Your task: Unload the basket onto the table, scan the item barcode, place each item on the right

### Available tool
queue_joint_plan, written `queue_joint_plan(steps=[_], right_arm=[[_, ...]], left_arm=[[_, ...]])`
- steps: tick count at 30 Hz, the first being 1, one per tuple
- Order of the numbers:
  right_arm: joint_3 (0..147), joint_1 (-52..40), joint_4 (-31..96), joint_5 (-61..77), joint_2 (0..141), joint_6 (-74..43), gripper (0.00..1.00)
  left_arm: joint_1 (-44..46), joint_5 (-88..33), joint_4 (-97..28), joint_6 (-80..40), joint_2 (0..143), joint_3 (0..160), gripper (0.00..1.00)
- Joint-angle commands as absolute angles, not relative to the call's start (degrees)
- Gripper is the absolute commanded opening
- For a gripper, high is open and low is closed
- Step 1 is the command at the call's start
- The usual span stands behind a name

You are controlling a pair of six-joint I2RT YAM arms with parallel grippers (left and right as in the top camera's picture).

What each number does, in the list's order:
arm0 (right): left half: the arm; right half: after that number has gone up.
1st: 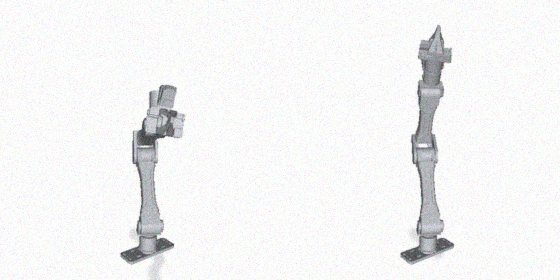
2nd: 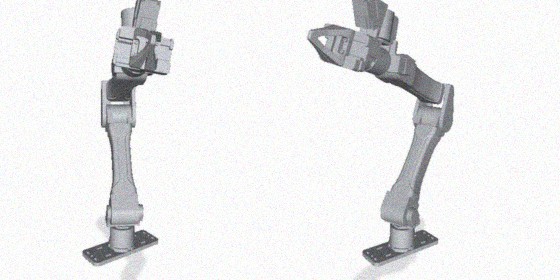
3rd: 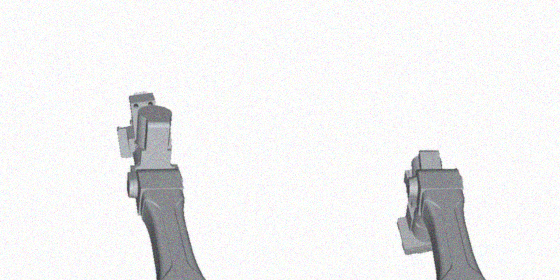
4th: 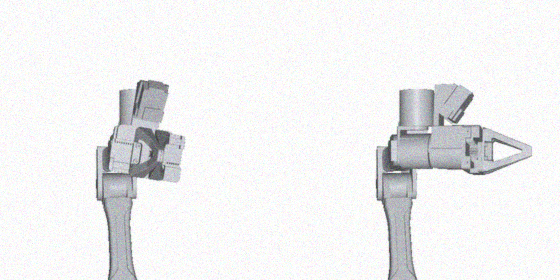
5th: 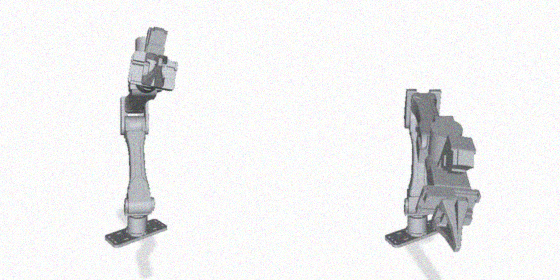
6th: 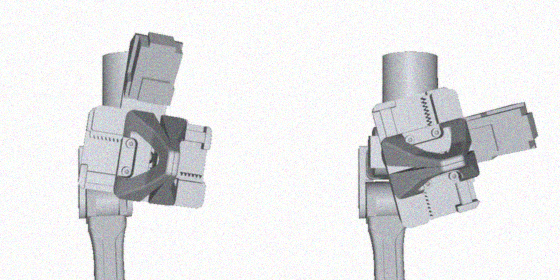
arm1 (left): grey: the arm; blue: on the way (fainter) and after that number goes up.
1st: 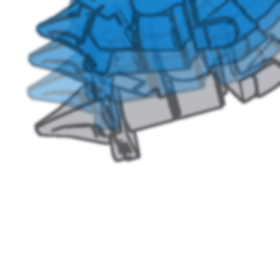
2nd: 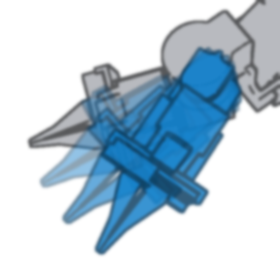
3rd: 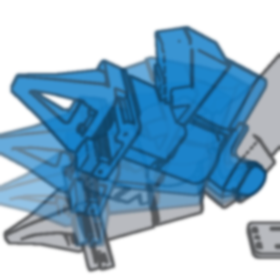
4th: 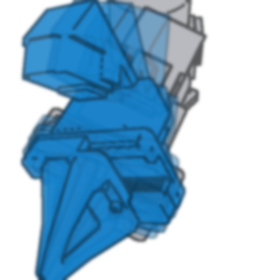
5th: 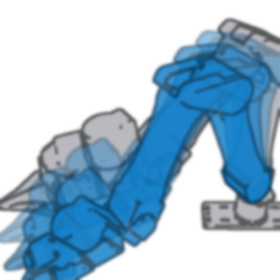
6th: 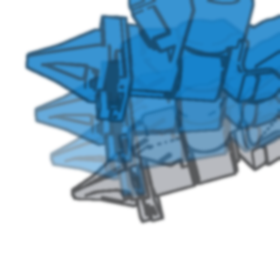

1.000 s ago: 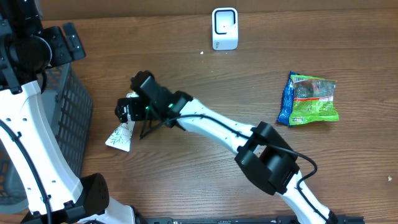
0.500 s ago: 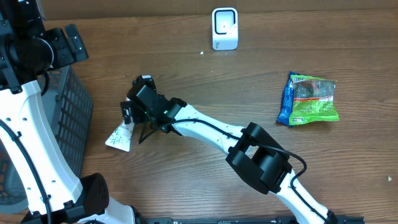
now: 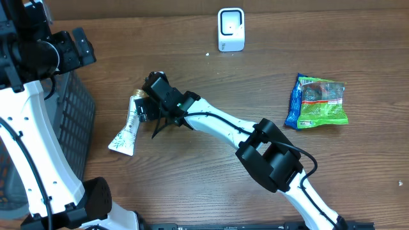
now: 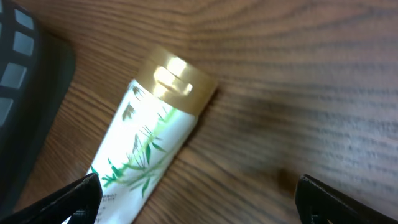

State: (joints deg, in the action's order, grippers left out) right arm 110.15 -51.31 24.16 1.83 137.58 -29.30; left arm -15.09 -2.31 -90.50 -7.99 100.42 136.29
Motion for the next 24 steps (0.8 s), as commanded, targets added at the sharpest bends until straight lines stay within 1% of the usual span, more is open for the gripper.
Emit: queue_joint_plan(steps=[1, 3, 6, 12, 14, 16, 17, 20, 24], right_arm=[[111.0, -54.0, 22.3, -2.2, 140.3, -25.0, 1.00], [111.0, -54.9, 21.2, -3.1, 142.1, -22.4, 1.00], [111.0, -55.8, 20.6, -5.1, 144.1, -22.0, 1.00], [111.0, -56.0, 19.3, -5.6, 144.3, -20.3, 1.00], [112.2, -55.9, 20.9, -5.6, 144.1, -19.4, 1.00], [114.7, -55.4, 25.9, -5.6, 143.6, -19.2, 1.00], [117.1, -54.5, 30.8, -5.5, 142.7, -19.4, 1.00], [122.0, -52.0, 39.9, -4.8, 140.3, -20.6, 1.00], [127.1, -46.3, 48.2, -0.3, 135.3, -20.9, 1.00]], left_arm=[[-14.9, -0.4, -90.4, -9.5, 101.6, 134.1, 1.00], [-14.9, 0.6, -90.4, -9.5, 101.9, 133.1, 1.00], [-14.9, 0.8, -90.4, -9.5, 102.7, 132.5, 1.00], [-14.9, 0.6, -89.9, -10.5, 104.1, 132.5, 1.00], [-14.9, 0.6, -89.9, -11.3, 104.3, 132.5, 1.00], [-14.9, 0.5, -90.0, -12.1, 104.4, 132.5, 1.00], [-14.9, -0.1, -90.6, -12.3, 104.5, 132.5, 1.00], [-13.8, -1.7, -92.0, -13.1, 104.6, 132.5, 1.00], [-8.6, 1.1, -92.7, -12.5, 104.6, 132.5, 1.00]])
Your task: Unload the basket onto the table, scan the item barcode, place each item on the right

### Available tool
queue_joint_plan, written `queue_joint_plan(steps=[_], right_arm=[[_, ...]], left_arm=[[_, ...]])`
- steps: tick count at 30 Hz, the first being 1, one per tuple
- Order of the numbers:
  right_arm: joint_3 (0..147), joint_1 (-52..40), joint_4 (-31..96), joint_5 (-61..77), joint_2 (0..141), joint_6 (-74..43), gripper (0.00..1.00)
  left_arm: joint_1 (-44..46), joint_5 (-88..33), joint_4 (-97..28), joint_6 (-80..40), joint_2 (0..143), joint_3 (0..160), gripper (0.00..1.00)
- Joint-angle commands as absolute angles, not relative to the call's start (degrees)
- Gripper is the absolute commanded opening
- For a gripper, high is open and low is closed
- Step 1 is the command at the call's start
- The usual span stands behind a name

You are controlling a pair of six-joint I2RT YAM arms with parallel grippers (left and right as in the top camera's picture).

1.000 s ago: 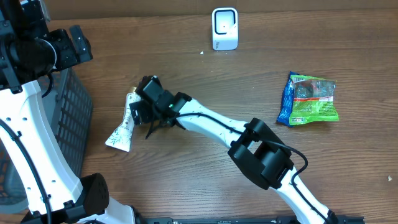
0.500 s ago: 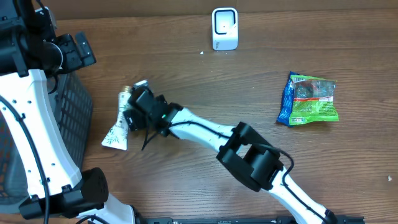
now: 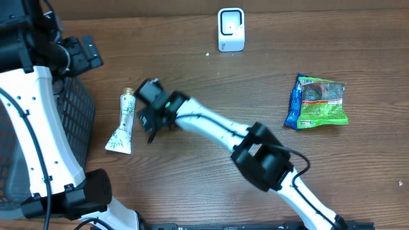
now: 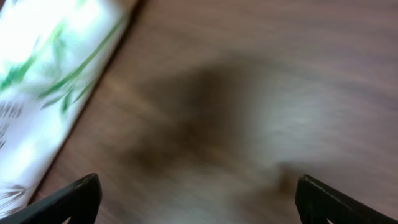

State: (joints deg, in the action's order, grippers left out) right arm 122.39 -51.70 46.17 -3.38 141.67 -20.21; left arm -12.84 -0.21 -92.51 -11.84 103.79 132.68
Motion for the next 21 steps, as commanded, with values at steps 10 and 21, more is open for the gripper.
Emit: queue_joint_plan(steps=[10, 21], right_arm=[[129.3, -26.2, 56.8, 19.1, 127.3, -19.2, 1.00], [129.0, -16.8, 63.7, 25.6, 127.3, -13.2, 1.00]], left_arm=[[6.4, 8.9, -96.2, -13.6, 104.8, 125.8, 1.00], [6.9, 20.0, -74.2, -19.0, 104.8, 93.2, 0.99]])
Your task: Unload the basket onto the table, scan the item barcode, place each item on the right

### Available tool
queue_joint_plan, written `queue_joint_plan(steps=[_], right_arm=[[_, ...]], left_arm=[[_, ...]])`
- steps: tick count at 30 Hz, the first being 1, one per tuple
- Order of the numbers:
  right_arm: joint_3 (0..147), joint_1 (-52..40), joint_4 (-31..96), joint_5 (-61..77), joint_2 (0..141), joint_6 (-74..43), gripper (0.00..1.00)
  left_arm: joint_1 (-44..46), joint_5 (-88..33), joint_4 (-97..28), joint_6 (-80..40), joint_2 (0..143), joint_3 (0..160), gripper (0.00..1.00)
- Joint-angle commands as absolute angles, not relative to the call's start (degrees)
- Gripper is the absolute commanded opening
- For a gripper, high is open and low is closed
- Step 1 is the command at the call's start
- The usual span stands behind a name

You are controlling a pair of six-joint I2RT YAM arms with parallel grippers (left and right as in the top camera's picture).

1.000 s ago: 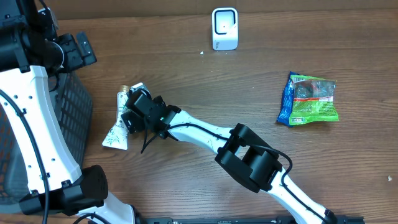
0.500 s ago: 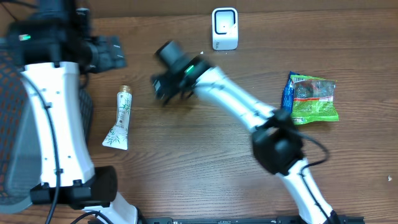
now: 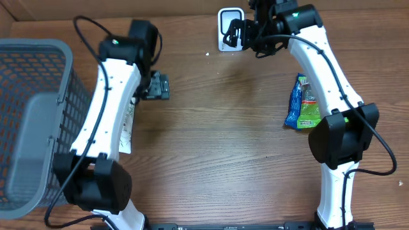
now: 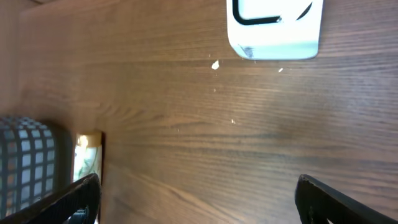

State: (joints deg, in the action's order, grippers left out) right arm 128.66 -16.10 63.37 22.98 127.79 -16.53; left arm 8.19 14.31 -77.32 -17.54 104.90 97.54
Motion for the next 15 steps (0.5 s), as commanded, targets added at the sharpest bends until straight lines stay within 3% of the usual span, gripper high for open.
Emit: queue_joint_plan(steps=[1, 15], right_arm=[[129.0, -16.8, 63.8, 25.6, 127.3, -12.6, 1.00], [129.0, -17.2, 63.8, 25.6, 127.3, -11.9, 1.00]], left_arm=[[6.4, 21.3, -71.9, -18.6, 104.8, 91.6, 1.00], [-2.3, 16.5, -47.6, -5.9, 104.9, 77.5, 1.00]])
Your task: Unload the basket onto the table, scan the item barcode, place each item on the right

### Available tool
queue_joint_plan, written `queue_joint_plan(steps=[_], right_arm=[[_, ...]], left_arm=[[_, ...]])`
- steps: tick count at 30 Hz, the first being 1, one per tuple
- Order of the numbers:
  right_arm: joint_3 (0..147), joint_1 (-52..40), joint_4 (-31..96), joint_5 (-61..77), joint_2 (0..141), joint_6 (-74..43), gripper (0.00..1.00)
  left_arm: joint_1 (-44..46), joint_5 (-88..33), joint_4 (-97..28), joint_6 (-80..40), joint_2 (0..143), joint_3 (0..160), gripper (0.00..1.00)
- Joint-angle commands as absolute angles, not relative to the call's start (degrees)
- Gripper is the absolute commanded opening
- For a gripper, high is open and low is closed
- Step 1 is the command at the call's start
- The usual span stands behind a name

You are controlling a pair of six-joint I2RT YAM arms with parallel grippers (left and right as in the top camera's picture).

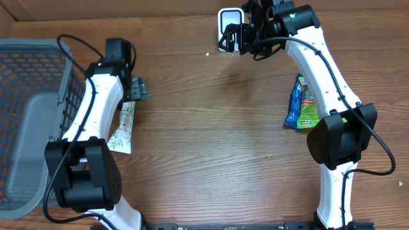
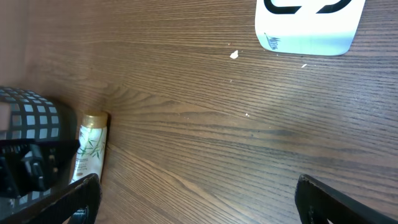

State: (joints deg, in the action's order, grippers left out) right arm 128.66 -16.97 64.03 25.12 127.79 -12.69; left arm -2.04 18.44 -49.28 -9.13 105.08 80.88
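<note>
The item, a white tube [image 1: 121, 130] printed with green leaves and capped in gold, lies on the wooden table at the left; the right wrist view also shows the tube [image 2: 89, 149]. My left gripper [image 1: 138, 89] hovers by its cap end, and its jaws cannot be made out. The white scanner [image 1: 227, 25] stands at the back edge. My right gripper [image 1: 247, 33] hangs just beside it, open and empty. In the right wrist view the scanner [image 2: 309, 28] is at the top right, with my right gripper [image 2: 199, 205] over bare wood.
A grey mesh basket [image 1: 29, 108] fills the far left, close to the tube. A blue and green snack bag [image 1: 310, 114] lies at the right, partly behind my right arm. A few white crumbs [image 2: 234, 55] dot the wood near the scanner.
My left gripper has moved left, from the table's middle-left to just beside the tube's cap end. My right gripper has stayed by the scanner, shifted only slightly.
My right gripper was first open over the tube's gold cap at the left, with the left arm off over the basket. The tube then lay straighter, with the gripper beside it. Later the right gripper was at the scanner, empty, and the left arm had come over near the tube.
</note>
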Motion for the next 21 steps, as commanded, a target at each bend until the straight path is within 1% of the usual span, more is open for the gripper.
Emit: queue_joint_plan(steps=[1, 6, 9, 11, 15, 21], right_arm=[[129.0, -17.2, 63.8, 25.6, 127.3, -11.9, 1.00], [129.0, -17.2, 63.8, 25.6, 127.3, -11.9, 1.00], [129.0, -17.2, 63.8, 25.6, 127.3, -11.9, 1.00], [129.0, -17.2, 63.8, 25.6, 127.3, -11.9, 1.00], [129.0, -17.2, 63.9, 25.6, 127.3, -11.9, 1.00], [129.0, -17.2, 64.5, 25.6, 127.3, -11.9, 1.00]], left_arm=[[-2.3, 16.5, -47.1, -5.9, 104.9, 76.6, 1.00], [-2.3, 16.3, -43.6, -6.6, 104.9, 70.6, 0.94], [-2.2, 13.6, -41.1, -7.7, 104.9, 66.9, 0.93], [-2.1, 11.9, -40.0, -9.9, 104.9, 64.9, 0.89], [-1.9, 5.4, -38.1, -10.5, 104.9, 62.5, 0.82], [2.2, -1.2, -35.4, -10.5, 104.9, 61.8, 0.81]])
